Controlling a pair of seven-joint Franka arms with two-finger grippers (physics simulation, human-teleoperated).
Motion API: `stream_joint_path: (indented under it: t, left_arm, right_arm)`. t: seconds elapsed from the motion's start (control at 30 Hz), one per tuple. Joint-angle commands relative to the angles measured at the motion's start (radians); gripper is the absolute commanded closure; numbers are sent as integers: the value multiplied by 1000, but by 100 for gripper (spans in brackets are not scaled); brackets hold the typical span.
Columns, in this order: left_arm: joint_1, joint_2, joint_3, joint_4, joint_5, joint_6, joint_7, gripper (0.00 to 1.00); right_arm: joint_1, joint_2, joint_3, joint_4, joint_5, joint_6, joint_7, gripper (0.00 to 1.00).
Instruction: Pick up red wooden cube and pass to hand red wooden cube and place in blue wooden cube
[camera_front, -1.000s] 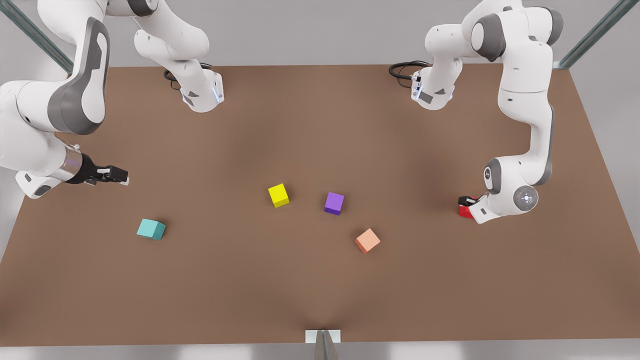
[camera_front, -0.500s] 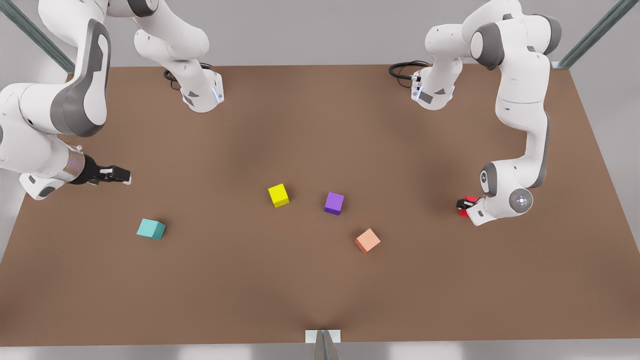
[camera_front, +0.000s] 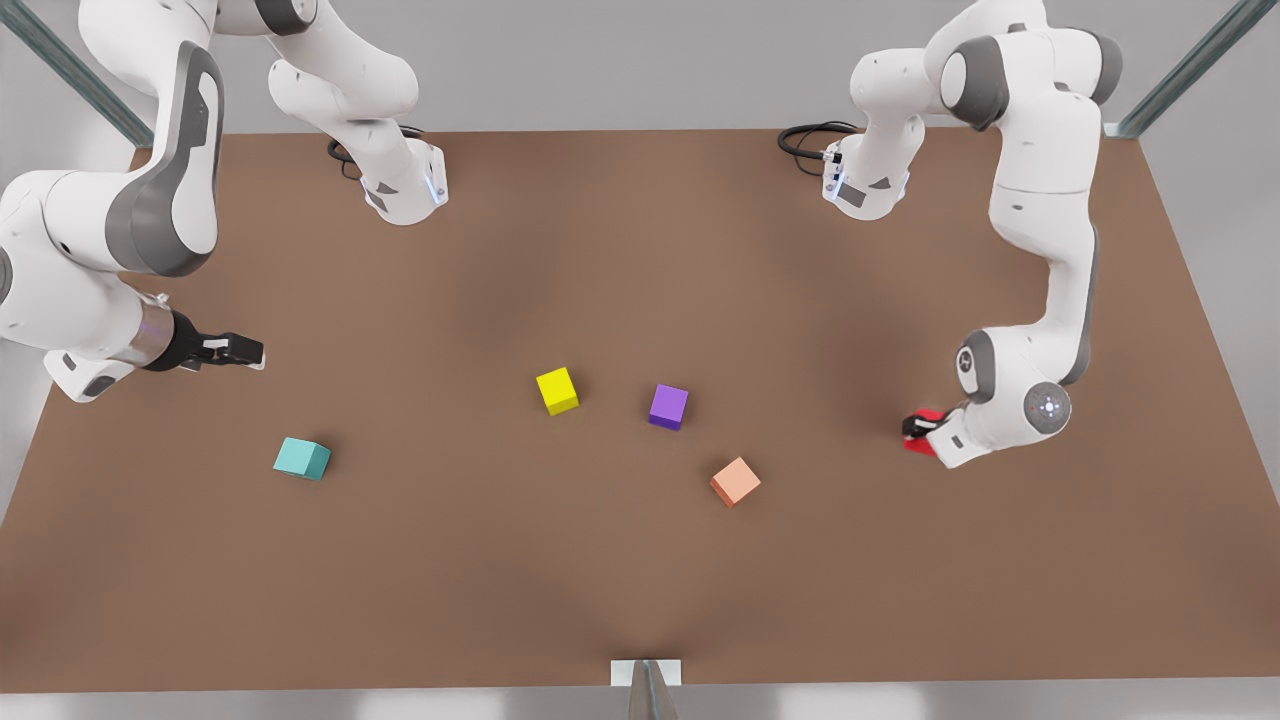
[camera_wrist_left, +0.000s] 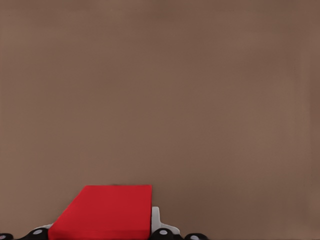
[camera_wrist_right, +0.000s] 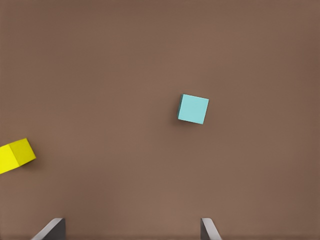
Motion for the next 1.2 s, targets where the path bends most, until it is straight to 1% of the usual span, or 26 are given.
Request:
stream_joint_path:
  t: [0.0,0.07,0.1,0.13,0.17,0.2,0.23,0.27,0.3,0.33,0.37,0.43,0.47,0.5,0.57,0.6,0.63,0.67,0.73,0.83,0.87,0.9,0.93,1.03,1.17]
  left_arm:
    - [5,4,-39,101,-244,-226,-238,34]
    - [3,28,-149,248,-337,-302,-456,34]
    - [5,68,-238,325,-375,-308,-573,34]
    - [3,102,-303,382,-399,-306,-626,34]
    - [3,152,-387,471,-464,-299,-714,34]
    - [3,189,-427,532,-531,-294,-732,34]
    - [-17,264,-488,636,-554,-234,-725,33]
    - [-17,389,-580,773,-597,-228,-687,34]
    - [-17,439,-637,796,-685,-184,-607,34]
    - [-31,455,-660,796,-749,-128,-551,34]
    - [-38,484,-677,814,-835,-111,-544,34]
    - [-63,505,-691,839,-857,-49,-530,34]
    - [-64,518,-694,841,-860,-45,-476,34]
    - [-80,541,-710,865,-878,-39,-453,34]
    - [-104,541,-711,868,-901,-13,-465,34]
    - [-132,542,-711,868,-907,30,-447,34]
    - [-138,547,-711,871,-909,34,-426,34]
    - [-143,551,-711,877,-909,34,-418,34]
    - [-156,568,-713,884,-982,34,-304,34]
    - [-163,570,-710,884,-984,31,-203,34]
    - [-163,570,-710,884,-981,28,-180,34]
    - [-161,568,-710,884,-978,27,-179,34]
    - [-161,568,-710,884,-976,24,-166,34]
    - [-161,568,-708,874,-976,21,-60,34]
    - [-161,568,-708,874,-975,19,-56,34]
  right_arm:
    - [-1,-1,0,0,0,-1,-3,0]
    - [-1,-1,0,0,2,-1,-3,0]
    - [-1,-1,0,4,9,-1,-7,0]
    - [-4,8,0,8,63,1,-30,0]
    - [-17,62,-8,11,225,2,-209,0]
    - [-34,97,-10,11,308,-1,-400,0]
    - [-30,134,-5,11,396,-5,-643,0]
    - [-34,204,-6,16,523,-5,-818,0]
    - [-34,249,-6,48,545,-2,-923,0]
    - [-34,292,-6,77,606,-2,-1018,0]
    - [-41,347,-6,91,713,-1,-1160,0]
    - [-42,467,6,140,907,-28,-1463,0]
    - [-42,531,18,183,985,-53,-1515,0]
    - [-42,565,20,200,1037,-65,-1558,0]
    - [-31,571,30,201,1098,-59,-1651,0]
    - [-31,577,44,201,1125,-56,-1693,0]
    - [-31,586,50,208,1145,-56,-1803,0]
    - [-31,590,53,226,1172,-53,-1840,0]
    - [7,586,55,223,1244,54,-1877,0]
    - [84,583,55,214,1329,101,-2004,0]
    - [105,586,55,217,1385,101,-2128,0]
    - [117,588,55,212,1433,113,-2172,0]
    - [127,588,55,192,1523,124,-2175,0]
    - [133,580,53,172,1527,154,-2225,0]
    - [151,580,55,158,1553,205,-2221,0]
